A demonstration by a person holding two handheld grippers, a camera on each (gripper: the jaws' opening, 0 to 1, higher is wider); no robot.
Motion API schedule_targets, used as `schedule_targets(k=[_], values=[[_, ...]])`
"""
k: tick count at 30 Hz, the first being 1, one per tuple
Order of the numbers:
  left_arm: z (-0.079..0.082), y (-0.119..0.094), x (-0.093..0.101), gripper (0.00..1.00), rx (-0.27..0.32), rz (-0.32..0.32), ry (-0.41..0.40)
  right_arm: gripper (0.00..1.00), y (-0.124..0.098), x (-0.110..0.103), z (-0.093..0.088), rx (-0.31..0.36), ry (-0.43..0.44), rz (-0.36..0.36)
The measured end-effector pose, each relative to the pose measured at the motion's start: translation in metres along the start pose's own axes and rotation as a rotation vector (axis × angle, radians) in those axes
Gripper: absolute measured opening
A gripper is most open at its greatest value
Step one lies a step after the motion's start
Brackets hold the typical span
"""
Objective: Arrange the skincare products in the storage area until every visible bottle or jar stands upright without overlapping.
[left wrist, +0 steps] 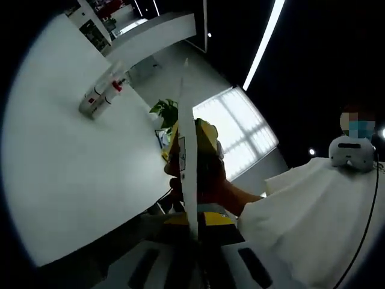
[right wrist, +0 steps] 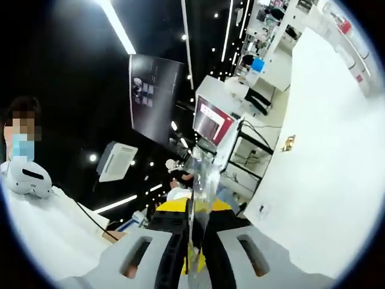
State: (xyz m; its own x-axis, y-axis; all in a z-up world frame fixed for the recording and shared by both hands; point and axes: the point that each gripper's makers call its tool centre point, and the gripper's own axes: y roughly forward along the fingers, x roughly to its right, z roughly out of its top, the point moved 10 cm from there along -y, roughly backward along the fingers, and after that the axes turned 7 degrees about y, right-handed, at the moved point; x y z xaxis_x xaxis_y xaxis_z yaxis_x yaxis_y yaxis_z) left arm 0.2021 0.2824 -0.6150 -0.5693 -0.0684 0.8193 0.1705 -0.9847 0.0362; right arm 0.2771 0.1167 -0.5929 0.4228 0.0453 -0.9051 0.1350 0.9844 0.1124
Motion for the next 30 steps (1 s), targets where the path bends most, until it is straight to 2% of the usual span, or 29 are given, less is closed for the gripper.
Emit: schedule_targets(k=[1,2,4,5,6,7,8,9,10,11,12,13,15,16,18,19,22,23,24,25,26,28,30], values=[[0.002,-0.001,0.000,0.02,0.020,-0.002,-0.003,0.22,0.001,0.000,-0.002,-0.010,-0.002,-0.004],[0.003,-0.002,0.000,0.02,0.028,-0.002,-0.009,0.22,0.002,-0.001,-0.006,-0.043,-0.002,-0.009],[0.005,-0.006,0.001,0.02,0.046,-0.019,-0.016,0.04,0.001,-0.002,-0.010,-0.083,-0.047,0.003],[0.003,-0.005,0.001,0.02,0.028,-0.007,-0.011,0.02,0.002,-0.005,-0.009,-0.049,-0.040,0.015],[0.003,-0.004,0.002,0.02,0.033,-0.007,-0.007,0.00,0.002,-0.006,-0.009,-0.052,-0.001,0.030],[0.003,-0.003,0.003,0.02,0.028,-0.023,-0.011,0.00,0.003,-0.008,-0.009,-0.053,-0.008,0.063],[0.005,-0.003,0.004,0.04,0.036,-0.036,-0.028,0.00,0.001,-0.006,-0.008,-0.042,-0.033,0.041],[0.009,-0.003,0.003,0.09,0.094,-0.024,-0.067,0.00,0.001,-0.006,-0.009,-0.048,-0.043,0.033],[0.010,-0.004,0.004,0.14,0.105,-0.052,-0.080,0.00,0.001,-0.006,-0.010,-0.053,-0.047,0.032],[0.011,-0.006,0.006,0.16,0.105,-0.081,-0.086,0.00,0.001,-0.006,-0.010,-0.059,-0.033,0.042],[0.010,-0.006,0.004,0.15,0.099,-0.063,-0.077,0.00,0.001,-0.007,-0.010,-0.052,-0.018,0.051],[0.012,-0.006,0.003,0.13,0.117,-0.042,-0.063,0.00,0.001,-0.008,-0.011,-0.068,-0.018,0.049],[0.013,-0.009,0.001,0.07,0.111,-0.039,-0.068,0.00,0.001,-0.010,-0.012,-0.081,-0.029,0.042],[0.011,-0.010,0.000,0.03,0.090,-0.040,-0.070,0.00,0.003,-0.013,-0.013,-0.089,-0.023,0.065],[0.015,-0.010,0.003,0.02,0.094,-0.036,-0.044,0.01,0.003,-0.013,-0.011,-0.067,-0.084,0.021],[0.016,-0.010,0.004,0.02,0.091,-0.034,-0.045,0.02,0.002,-0.015,-0.011,-0.061,-0.076,0.026],[0.019,-0.011,0.008,0.02,0.050,-0.027,-0.038,0.05,-0.006,-0.016,-0.002,0.073,-0.034,0.045],[0.019,-0.011,0.009,0.02,0.034,-0.025,-0.040,0.02,-0.012,-0.013,-0.003,0.055,-0.027,0.046],[0.018,-0.010,0.010,0.02,-0.009,-0.002,-0.028,0.01,-0.011,-0.014,-0.007,0.031,-0.051,0.048],[0.018,-0.009,0.011,0.02,-0.019,0.004,-0.022,0.01,-0.012,-0.013,-0.009,0.041,-0.136,0.021],[0.019,-0.009,0.011,0.02,-0.027,0.021,-0.017,0.01,-0.012,-0.016,-0.012,0.042,-0.098,0.026],[0.021,-0.009,0.015,0.02,-0.037,0.022,-0.016,0.01,-0.012,-0.016,-0.012,0.047,-0.082,0.029],[0.023,-0.010,0.018,0.02,-0.041,0.030,-0.006,0.08,-0.014,-0.014,-0.013,0.050,-0.085,-0.029]])
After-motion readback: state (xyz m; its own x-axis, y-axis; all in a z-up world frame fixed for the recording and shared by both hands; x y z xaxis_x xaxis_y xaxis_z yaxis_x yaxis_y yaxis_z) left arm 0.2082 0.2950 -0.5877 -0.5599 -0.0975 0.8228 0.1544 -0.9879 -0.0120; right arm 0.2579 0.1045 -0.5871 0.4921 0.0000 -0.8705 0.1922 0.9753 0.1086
